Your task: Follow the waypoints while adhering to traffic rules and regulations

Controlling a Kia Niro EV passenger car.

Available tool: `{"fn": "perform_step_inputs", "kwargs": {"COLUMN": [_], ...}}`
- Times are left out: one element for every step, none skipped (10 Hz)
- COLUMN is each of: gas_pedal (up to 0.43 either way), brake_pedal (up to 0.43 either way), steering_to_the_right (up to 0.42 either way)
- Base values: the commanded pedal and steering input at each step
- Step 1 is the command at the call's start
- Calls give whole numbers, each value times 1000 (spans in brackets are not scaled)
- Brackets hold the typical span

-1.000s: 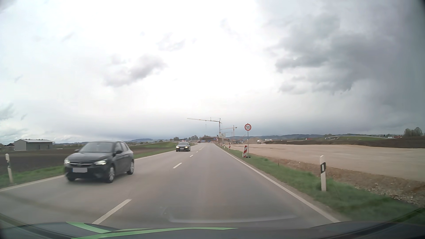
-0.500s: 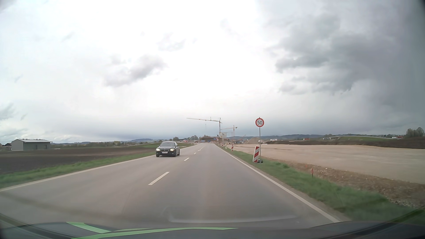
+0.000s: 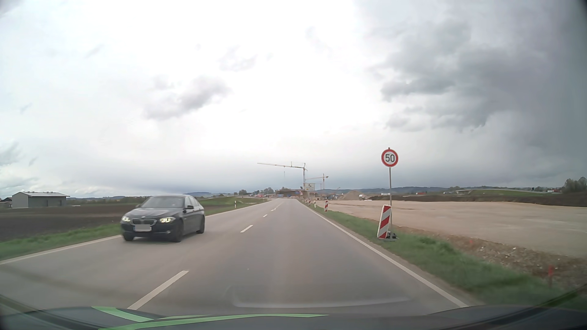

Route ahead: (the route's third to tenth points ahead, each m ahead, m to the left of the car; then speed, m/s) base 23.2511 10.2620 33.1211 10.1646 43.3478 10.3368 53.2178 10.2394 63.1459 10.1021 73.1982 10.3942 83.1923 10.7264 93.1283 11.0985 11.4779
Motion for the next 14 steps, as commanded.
{"fn": "perform_step_inputs", "kwargs": {"gas_pedal": [87, 87, 87, 87, 87, 87, 87, 87, 98, 98, 98, 98, 98, 98], "brake_pedal": [0, 0, 0, 0, 0, 0, 0, 0, 0, 0, 0, 0, 0, 0], "steering_to_the_right": [-2, -2, -2, -2, -2, -2, -2, -2, -2, -2, -2, -2, -2, -2]}}
